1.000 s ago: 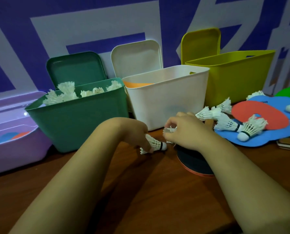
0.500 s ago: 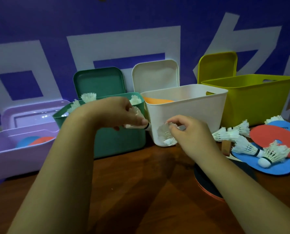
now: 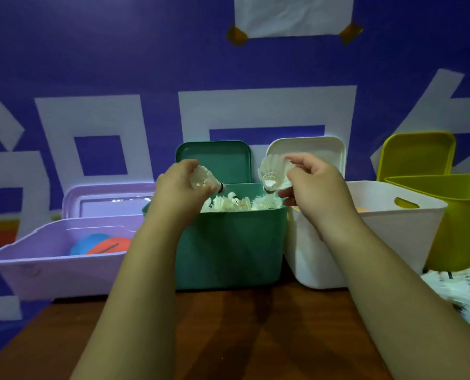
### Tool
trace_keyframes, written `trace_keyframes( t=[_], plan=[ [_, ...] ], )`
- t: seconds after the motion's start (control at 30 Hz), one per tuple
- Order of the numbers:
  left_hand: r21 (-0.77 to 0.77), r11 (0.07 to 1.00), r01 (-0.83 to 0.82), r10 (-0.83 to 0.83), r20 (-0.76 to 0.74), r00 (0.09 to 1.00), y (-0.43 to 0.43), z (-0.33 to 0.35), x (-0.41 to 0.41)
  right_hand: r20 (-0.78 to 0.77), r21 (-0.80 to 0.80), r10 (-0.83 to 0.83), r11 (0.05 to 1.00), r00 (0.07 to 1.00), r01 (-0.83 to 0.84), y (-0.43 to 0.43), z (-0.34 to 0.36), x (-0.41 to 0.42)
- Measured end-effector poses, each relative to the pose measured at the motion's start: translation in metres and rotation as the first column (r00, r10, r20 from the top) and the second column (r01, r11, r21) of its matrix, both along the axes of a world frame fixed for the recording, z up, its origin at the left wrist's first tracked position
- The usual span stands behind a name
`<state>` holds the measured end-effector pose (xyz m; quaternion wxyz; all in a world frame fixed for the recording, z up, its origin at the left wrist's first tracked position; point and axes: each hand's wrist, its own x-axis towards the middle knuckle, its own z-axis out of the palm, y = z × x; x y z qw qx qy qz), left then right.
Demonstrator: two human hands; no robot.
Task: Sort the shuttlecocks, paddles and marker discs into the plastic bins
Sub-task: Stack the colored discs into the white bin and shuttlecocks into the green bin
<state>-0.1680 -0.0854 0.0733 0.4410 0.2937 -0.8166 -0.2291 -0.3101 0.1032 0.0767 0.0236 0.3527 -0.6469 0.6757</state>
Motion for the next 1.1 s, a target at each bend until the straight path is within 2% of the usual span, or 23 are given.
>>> trace_keyframes(
  t=[0.07,0.23,0.33,0.43,0.6,0.8,0.93,1.1],
  plan=[
    [0.003,1.0,-0.03,0.03,0.045,0.999,-0.011,-0.006,-0.004,0.04,-0.012,0.006,1.0,0.999,-0.006,-0.016,0.007,-0.007],
    [0.05,0.999,-0.008,0.006,0.042,0.999,-0.021,-0.011,-0.003,0.097,-0.054,-0.015,0.998,0.995,0.02,-0.048,0.01,-0.021],
    [0.06,0.998,0.018,-0.019,0.025,0.999,-0.023,-0.012,-0.004,0.143,-0.07,0.029,0.997,0.989,-0.019,-0.063,0.012,-0.026],
    [0.056,0.998,0.018,-0.02,0.024,1.0,-0.021,-0.013,-0.007,0.211,0.038,0.048,0.998,0.976,-0.057,-0.075,0.009,-0.029],
    [0.043,0.999,-0.022,0.021,0.029,0.999,-0.025,-0.018,-0.01,0.06,0.119,-0.054,0.992,0.997,0.046,-0.071,-0.002,-0.022],
    [0.059,0.973,-0.225,0.228,-0.052,0.972,-0.041,-0.022,-0.001,-0.112,0.152,-0.053,0.986,0.992,0.07,-0.074,-0.013,-0.02],
    [-0.024,0.973,-0.23,0.231,0.104,0.967,-0.058,-0.011,-0.011,-0.165,0.183,-0.035,0.981,0.986,0.066,-0.075,-0.018,-0.021],
    [-0.197,0.96,-0.201,0.261,0.351,0.899,-0.088,0.019,-0.043,-0.192,0.195,0.001,0.98,0.981,0.037,-0.079,-0.021,-0.024]
  ],
)
